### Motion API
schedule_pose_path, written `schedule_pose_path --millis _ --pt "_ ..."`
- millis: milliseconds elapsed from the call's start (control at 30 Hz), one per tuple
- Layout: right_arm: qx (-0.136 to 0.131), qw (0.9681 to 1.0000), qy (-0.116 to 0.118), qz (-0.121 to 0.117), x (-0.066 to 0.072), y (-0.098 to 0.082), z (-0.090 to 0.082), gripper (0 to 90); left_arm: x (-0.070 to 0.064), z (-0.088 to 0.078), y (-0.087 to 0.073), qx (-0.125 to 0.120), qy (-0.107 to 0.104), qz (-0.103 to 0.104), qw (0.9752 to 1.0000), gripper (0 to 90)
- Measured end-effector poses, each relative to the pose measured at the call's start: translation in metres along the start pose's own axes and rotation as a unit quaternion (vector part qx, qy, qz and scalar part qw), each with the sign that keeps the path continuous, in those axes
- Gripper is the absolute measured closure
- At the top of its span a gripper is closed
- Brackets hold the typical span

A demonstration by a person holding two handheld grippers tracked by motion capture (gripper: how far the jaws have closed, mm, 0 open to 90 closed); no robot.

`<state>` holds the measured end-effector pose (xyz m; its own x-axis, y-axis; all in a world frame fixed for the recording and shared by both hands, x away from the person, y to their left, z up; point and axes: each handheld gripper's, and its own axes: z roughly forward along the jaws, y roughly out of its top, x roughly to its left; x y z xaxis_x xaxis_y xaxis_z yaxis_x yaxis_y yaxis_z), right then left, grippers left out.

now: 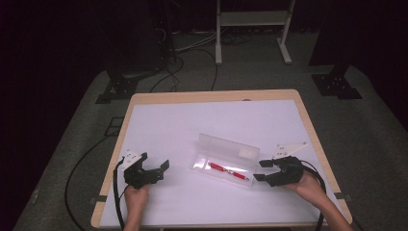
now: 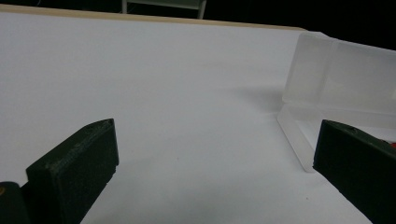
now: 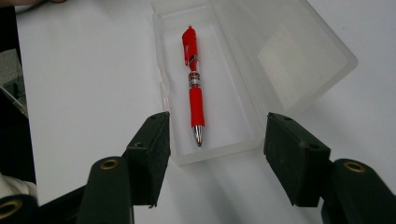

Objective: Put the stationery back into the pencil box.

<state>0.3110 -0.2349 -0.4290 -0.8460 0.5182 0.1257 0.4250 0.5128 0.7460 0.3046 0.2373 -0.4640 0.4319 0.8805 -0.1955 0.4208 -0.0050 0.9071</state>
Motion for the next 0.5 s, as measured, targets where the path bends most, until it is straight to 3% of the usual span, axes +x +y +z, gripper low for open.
schedule_pose_path --millis 500 --pt "-0.003 0.9999 -0.008 0.01 -0.003 -0.012 -0.01 39.8 0.0 0.0 0.0 0.001 0.001 0.001 1.0 0.0"
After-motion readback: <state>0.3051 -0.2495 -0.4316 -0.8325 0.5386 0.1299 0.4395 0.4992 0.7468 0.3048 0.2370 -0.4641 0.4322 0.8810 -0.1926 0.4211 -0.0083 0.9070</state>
